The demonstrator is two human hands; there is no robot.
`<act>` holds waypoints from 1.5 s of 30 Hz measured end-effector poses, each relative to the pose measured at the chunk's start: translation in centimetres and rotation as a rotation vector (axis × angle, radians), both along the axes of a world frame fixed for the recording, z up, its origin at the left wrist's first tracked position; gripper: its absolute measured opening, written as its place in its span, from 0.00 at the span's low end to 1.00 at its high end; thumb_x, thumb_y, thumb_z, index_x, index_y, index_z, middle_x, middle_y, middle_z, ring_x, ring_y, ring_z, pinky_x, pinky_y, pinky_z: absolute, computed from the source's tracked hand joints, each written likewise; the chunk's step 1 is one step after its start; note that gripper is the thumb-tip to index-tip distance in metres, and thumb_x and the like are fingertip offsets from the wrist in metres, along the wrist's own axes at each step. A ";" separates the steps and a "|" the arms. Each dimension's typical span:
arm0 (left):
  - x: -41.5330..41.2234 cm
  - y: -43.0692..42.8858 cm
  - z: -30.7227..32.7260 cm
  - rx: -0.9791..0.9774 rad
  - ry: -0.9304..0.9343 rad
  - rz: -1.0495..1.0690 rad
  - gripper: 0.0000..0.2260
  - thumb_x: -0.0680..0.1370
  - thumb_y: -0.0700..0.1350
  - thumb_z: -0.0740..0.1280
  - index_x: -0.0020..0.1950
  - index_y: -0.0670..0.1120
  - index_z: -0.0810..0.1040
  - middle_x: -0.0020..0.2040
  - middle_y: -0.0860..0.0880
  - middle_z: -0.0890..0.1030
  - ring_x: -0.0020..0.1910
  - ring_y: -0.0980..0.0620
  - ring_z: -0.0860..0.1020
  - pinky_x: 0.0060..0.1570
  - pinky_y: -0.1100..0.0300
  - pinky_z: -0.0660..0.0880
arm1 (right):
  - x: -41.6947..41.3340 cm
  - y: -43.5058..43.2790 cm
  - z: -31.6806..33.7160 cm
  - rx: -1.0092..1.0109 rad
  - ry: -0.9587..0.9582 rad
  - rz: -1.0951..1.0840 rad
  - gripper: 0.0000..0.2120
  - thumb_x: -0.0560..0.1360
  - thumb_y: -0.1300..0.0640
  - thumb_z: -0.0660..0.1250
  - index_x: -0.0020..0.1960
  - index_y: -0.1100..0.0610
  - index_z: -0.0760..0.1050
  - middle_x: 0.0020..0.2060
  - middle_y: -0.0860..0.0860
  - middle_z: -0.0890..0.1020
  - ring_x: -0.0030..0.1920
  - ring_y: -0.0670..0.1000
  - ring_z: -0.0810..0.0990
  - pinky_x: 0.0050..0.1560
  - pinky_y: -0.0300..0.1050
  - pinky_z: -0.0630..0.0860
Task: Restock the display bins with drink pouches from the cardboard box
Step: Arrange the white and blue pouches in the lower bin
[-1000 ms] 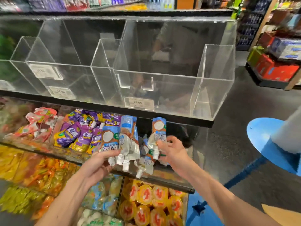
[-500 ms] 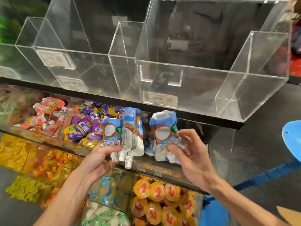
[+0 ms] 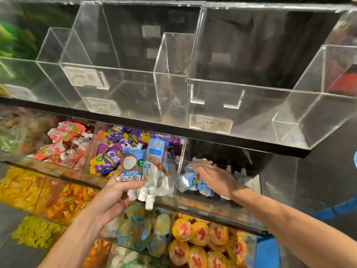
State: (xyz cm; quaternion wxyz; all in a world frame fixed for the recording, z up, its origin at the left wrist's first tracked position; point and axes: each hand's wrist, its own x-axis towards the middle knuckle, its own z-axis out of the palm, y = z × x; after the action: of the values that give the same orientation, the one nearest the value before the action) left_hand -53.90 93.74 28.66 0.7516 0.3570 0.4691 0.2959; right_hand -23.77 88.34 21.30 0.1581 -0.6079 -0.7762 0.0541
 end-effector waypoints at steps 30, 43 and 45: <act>4.5 -1.7 1.7 0.098 0.062 -0.163 0.45 0.44 0.41 0.86 0.60 0.39 0.78 0.52 0.40 0.85 0.50 0.46 0.85 0.45 0.60 0.81 | 7.8 0.8 -1.8 -0.227 -0.175 -0.375 0.23 0.81 0.62 0.58 0.76 0.53 0.64 0.63 0.56 0.78 0.64 0.59 0.74 0.61 0.55 0.71; 5.2 -2.3 1.0 0.062 0.070 -0.155 0.39 0.55 0.34 0.82 0.65 0.39 0.75 0.54 0.40 0.85 0.53 0.43 0.84 0.62 0.48 0.76 | 4.2 -1.9 -4.7 -0.490 0.123 -0.461 0.33 0.78 0.35 0.59 0.77 0.53 0.65 0.73 0.52 0.70 0.71 0.55 0.69 0.67 0.48 0.67; 5.1 -2.4 1.0 0.053 0.071 -0.151 0.42 0.54 0.36 0.82 0.67 0.41 0.74 0.55 0.40 0.84 0.56 0.42 0.83 0.65 0.46 0.72 | 3.4 -1.8 -3.8 -0.502 0.169 -0.446 0.31 0.79 0.39 0.60 0.77 0.54 0.64 0.72 0.53 0.71 0.69 0.55 0.72 0.64 0.47 0.70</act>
State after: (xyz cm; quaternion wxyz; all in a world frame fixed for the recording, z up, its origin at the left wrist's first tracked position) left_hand -48.82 91.36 29.64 0.7449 0.4216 0.4591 0.2379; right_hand -20.37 86.53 17.51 0.0753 -0.7760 -0.5708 0.2577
